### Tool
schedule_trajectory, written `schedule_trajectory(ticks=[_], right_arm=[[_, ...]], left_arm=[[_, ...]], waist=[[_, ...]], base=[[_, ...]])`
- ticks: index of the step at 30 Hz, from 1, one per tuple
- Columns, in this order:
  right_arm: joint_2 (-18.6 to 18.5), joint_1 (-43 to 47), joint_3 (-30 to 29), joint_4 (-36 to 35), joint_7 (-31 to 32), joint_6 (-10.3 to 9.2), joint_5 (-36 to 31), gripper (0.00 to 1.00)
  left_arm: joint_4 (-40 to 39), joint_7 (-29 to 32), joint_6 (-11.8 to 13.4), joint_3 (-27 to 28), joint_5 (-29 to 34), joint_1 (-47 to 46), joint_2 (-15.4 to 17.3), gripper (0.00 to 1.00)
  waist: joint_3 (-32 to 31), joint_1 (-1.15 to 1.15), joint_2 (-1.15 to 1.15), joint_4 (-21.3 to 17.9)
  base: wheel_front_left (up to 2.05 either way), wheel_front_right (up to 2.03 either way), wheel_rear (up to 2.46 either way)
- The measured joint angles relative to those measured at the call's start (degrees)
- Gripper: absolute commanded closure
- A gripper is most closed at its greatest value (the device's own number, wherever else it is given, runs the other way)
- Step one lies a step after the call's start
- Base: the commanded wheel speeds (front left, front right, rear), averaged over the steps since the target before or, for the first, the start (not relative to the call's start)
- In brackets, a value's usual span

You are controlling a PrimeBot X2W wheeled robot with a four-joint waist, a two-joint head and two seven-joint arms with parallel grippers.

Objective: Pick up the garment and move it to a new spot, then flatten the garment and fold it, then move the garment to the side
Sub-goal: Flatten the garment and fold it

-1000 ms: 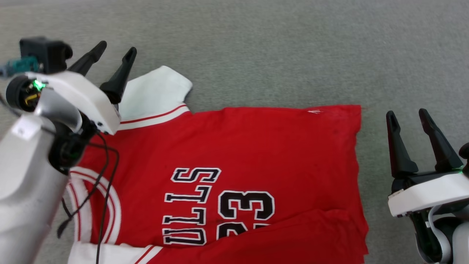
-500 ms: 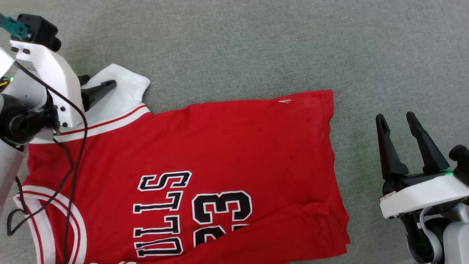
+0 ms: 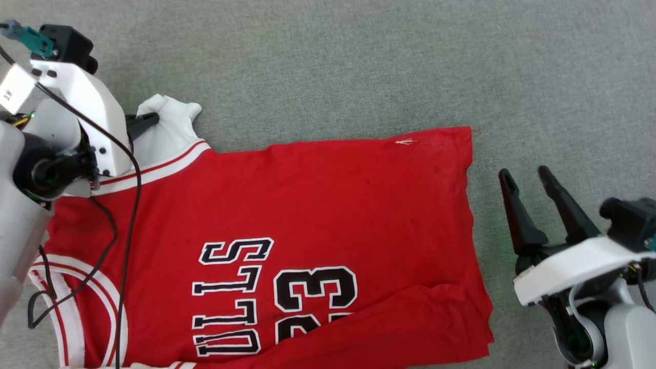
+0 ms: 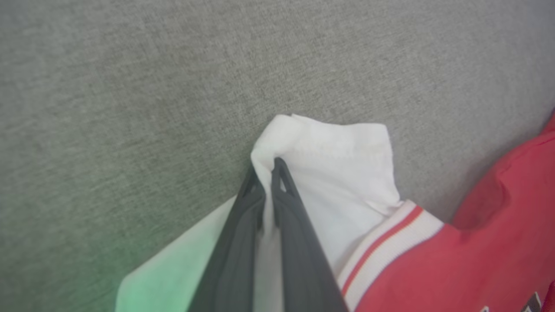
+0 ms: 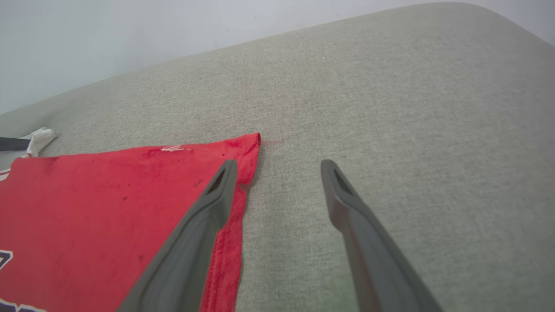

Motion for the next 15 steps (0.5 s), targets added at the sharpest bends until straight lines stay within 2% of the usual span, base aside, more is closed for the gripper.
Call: schedule_trajectory(ticks=[3,8,15], right_arm=[[0.0,-2.1,0.3,2.5,3.0,0.0,0.7,0.0],[-0.1,-8.3,0.4,10.5,10.3,0.0,1.0,0.0],[-4.2,-15.6,1.3,18.9,22.3,0.0,1.0,0.0]], left_arm=[[1.1,-4.2,0.0,-0.4,1.3,0.2,-0.8,1.0],[2.3,-13.5,0.0,-0.1,4.3,0.2,-2.6,1.0],[2.1,-21.8,0.0,1.0,4.6,1.5,-6.2,1.0]], waist=[[-1.2,0.01,0.0,0.8],[-3.6,0.0,0.0,2.8],[-6.4,0.01,0.0,7.3]], base=[[0.0,0.0,0.0],[0.0,0.0,0.0],[0.0,0.0,0.0]])
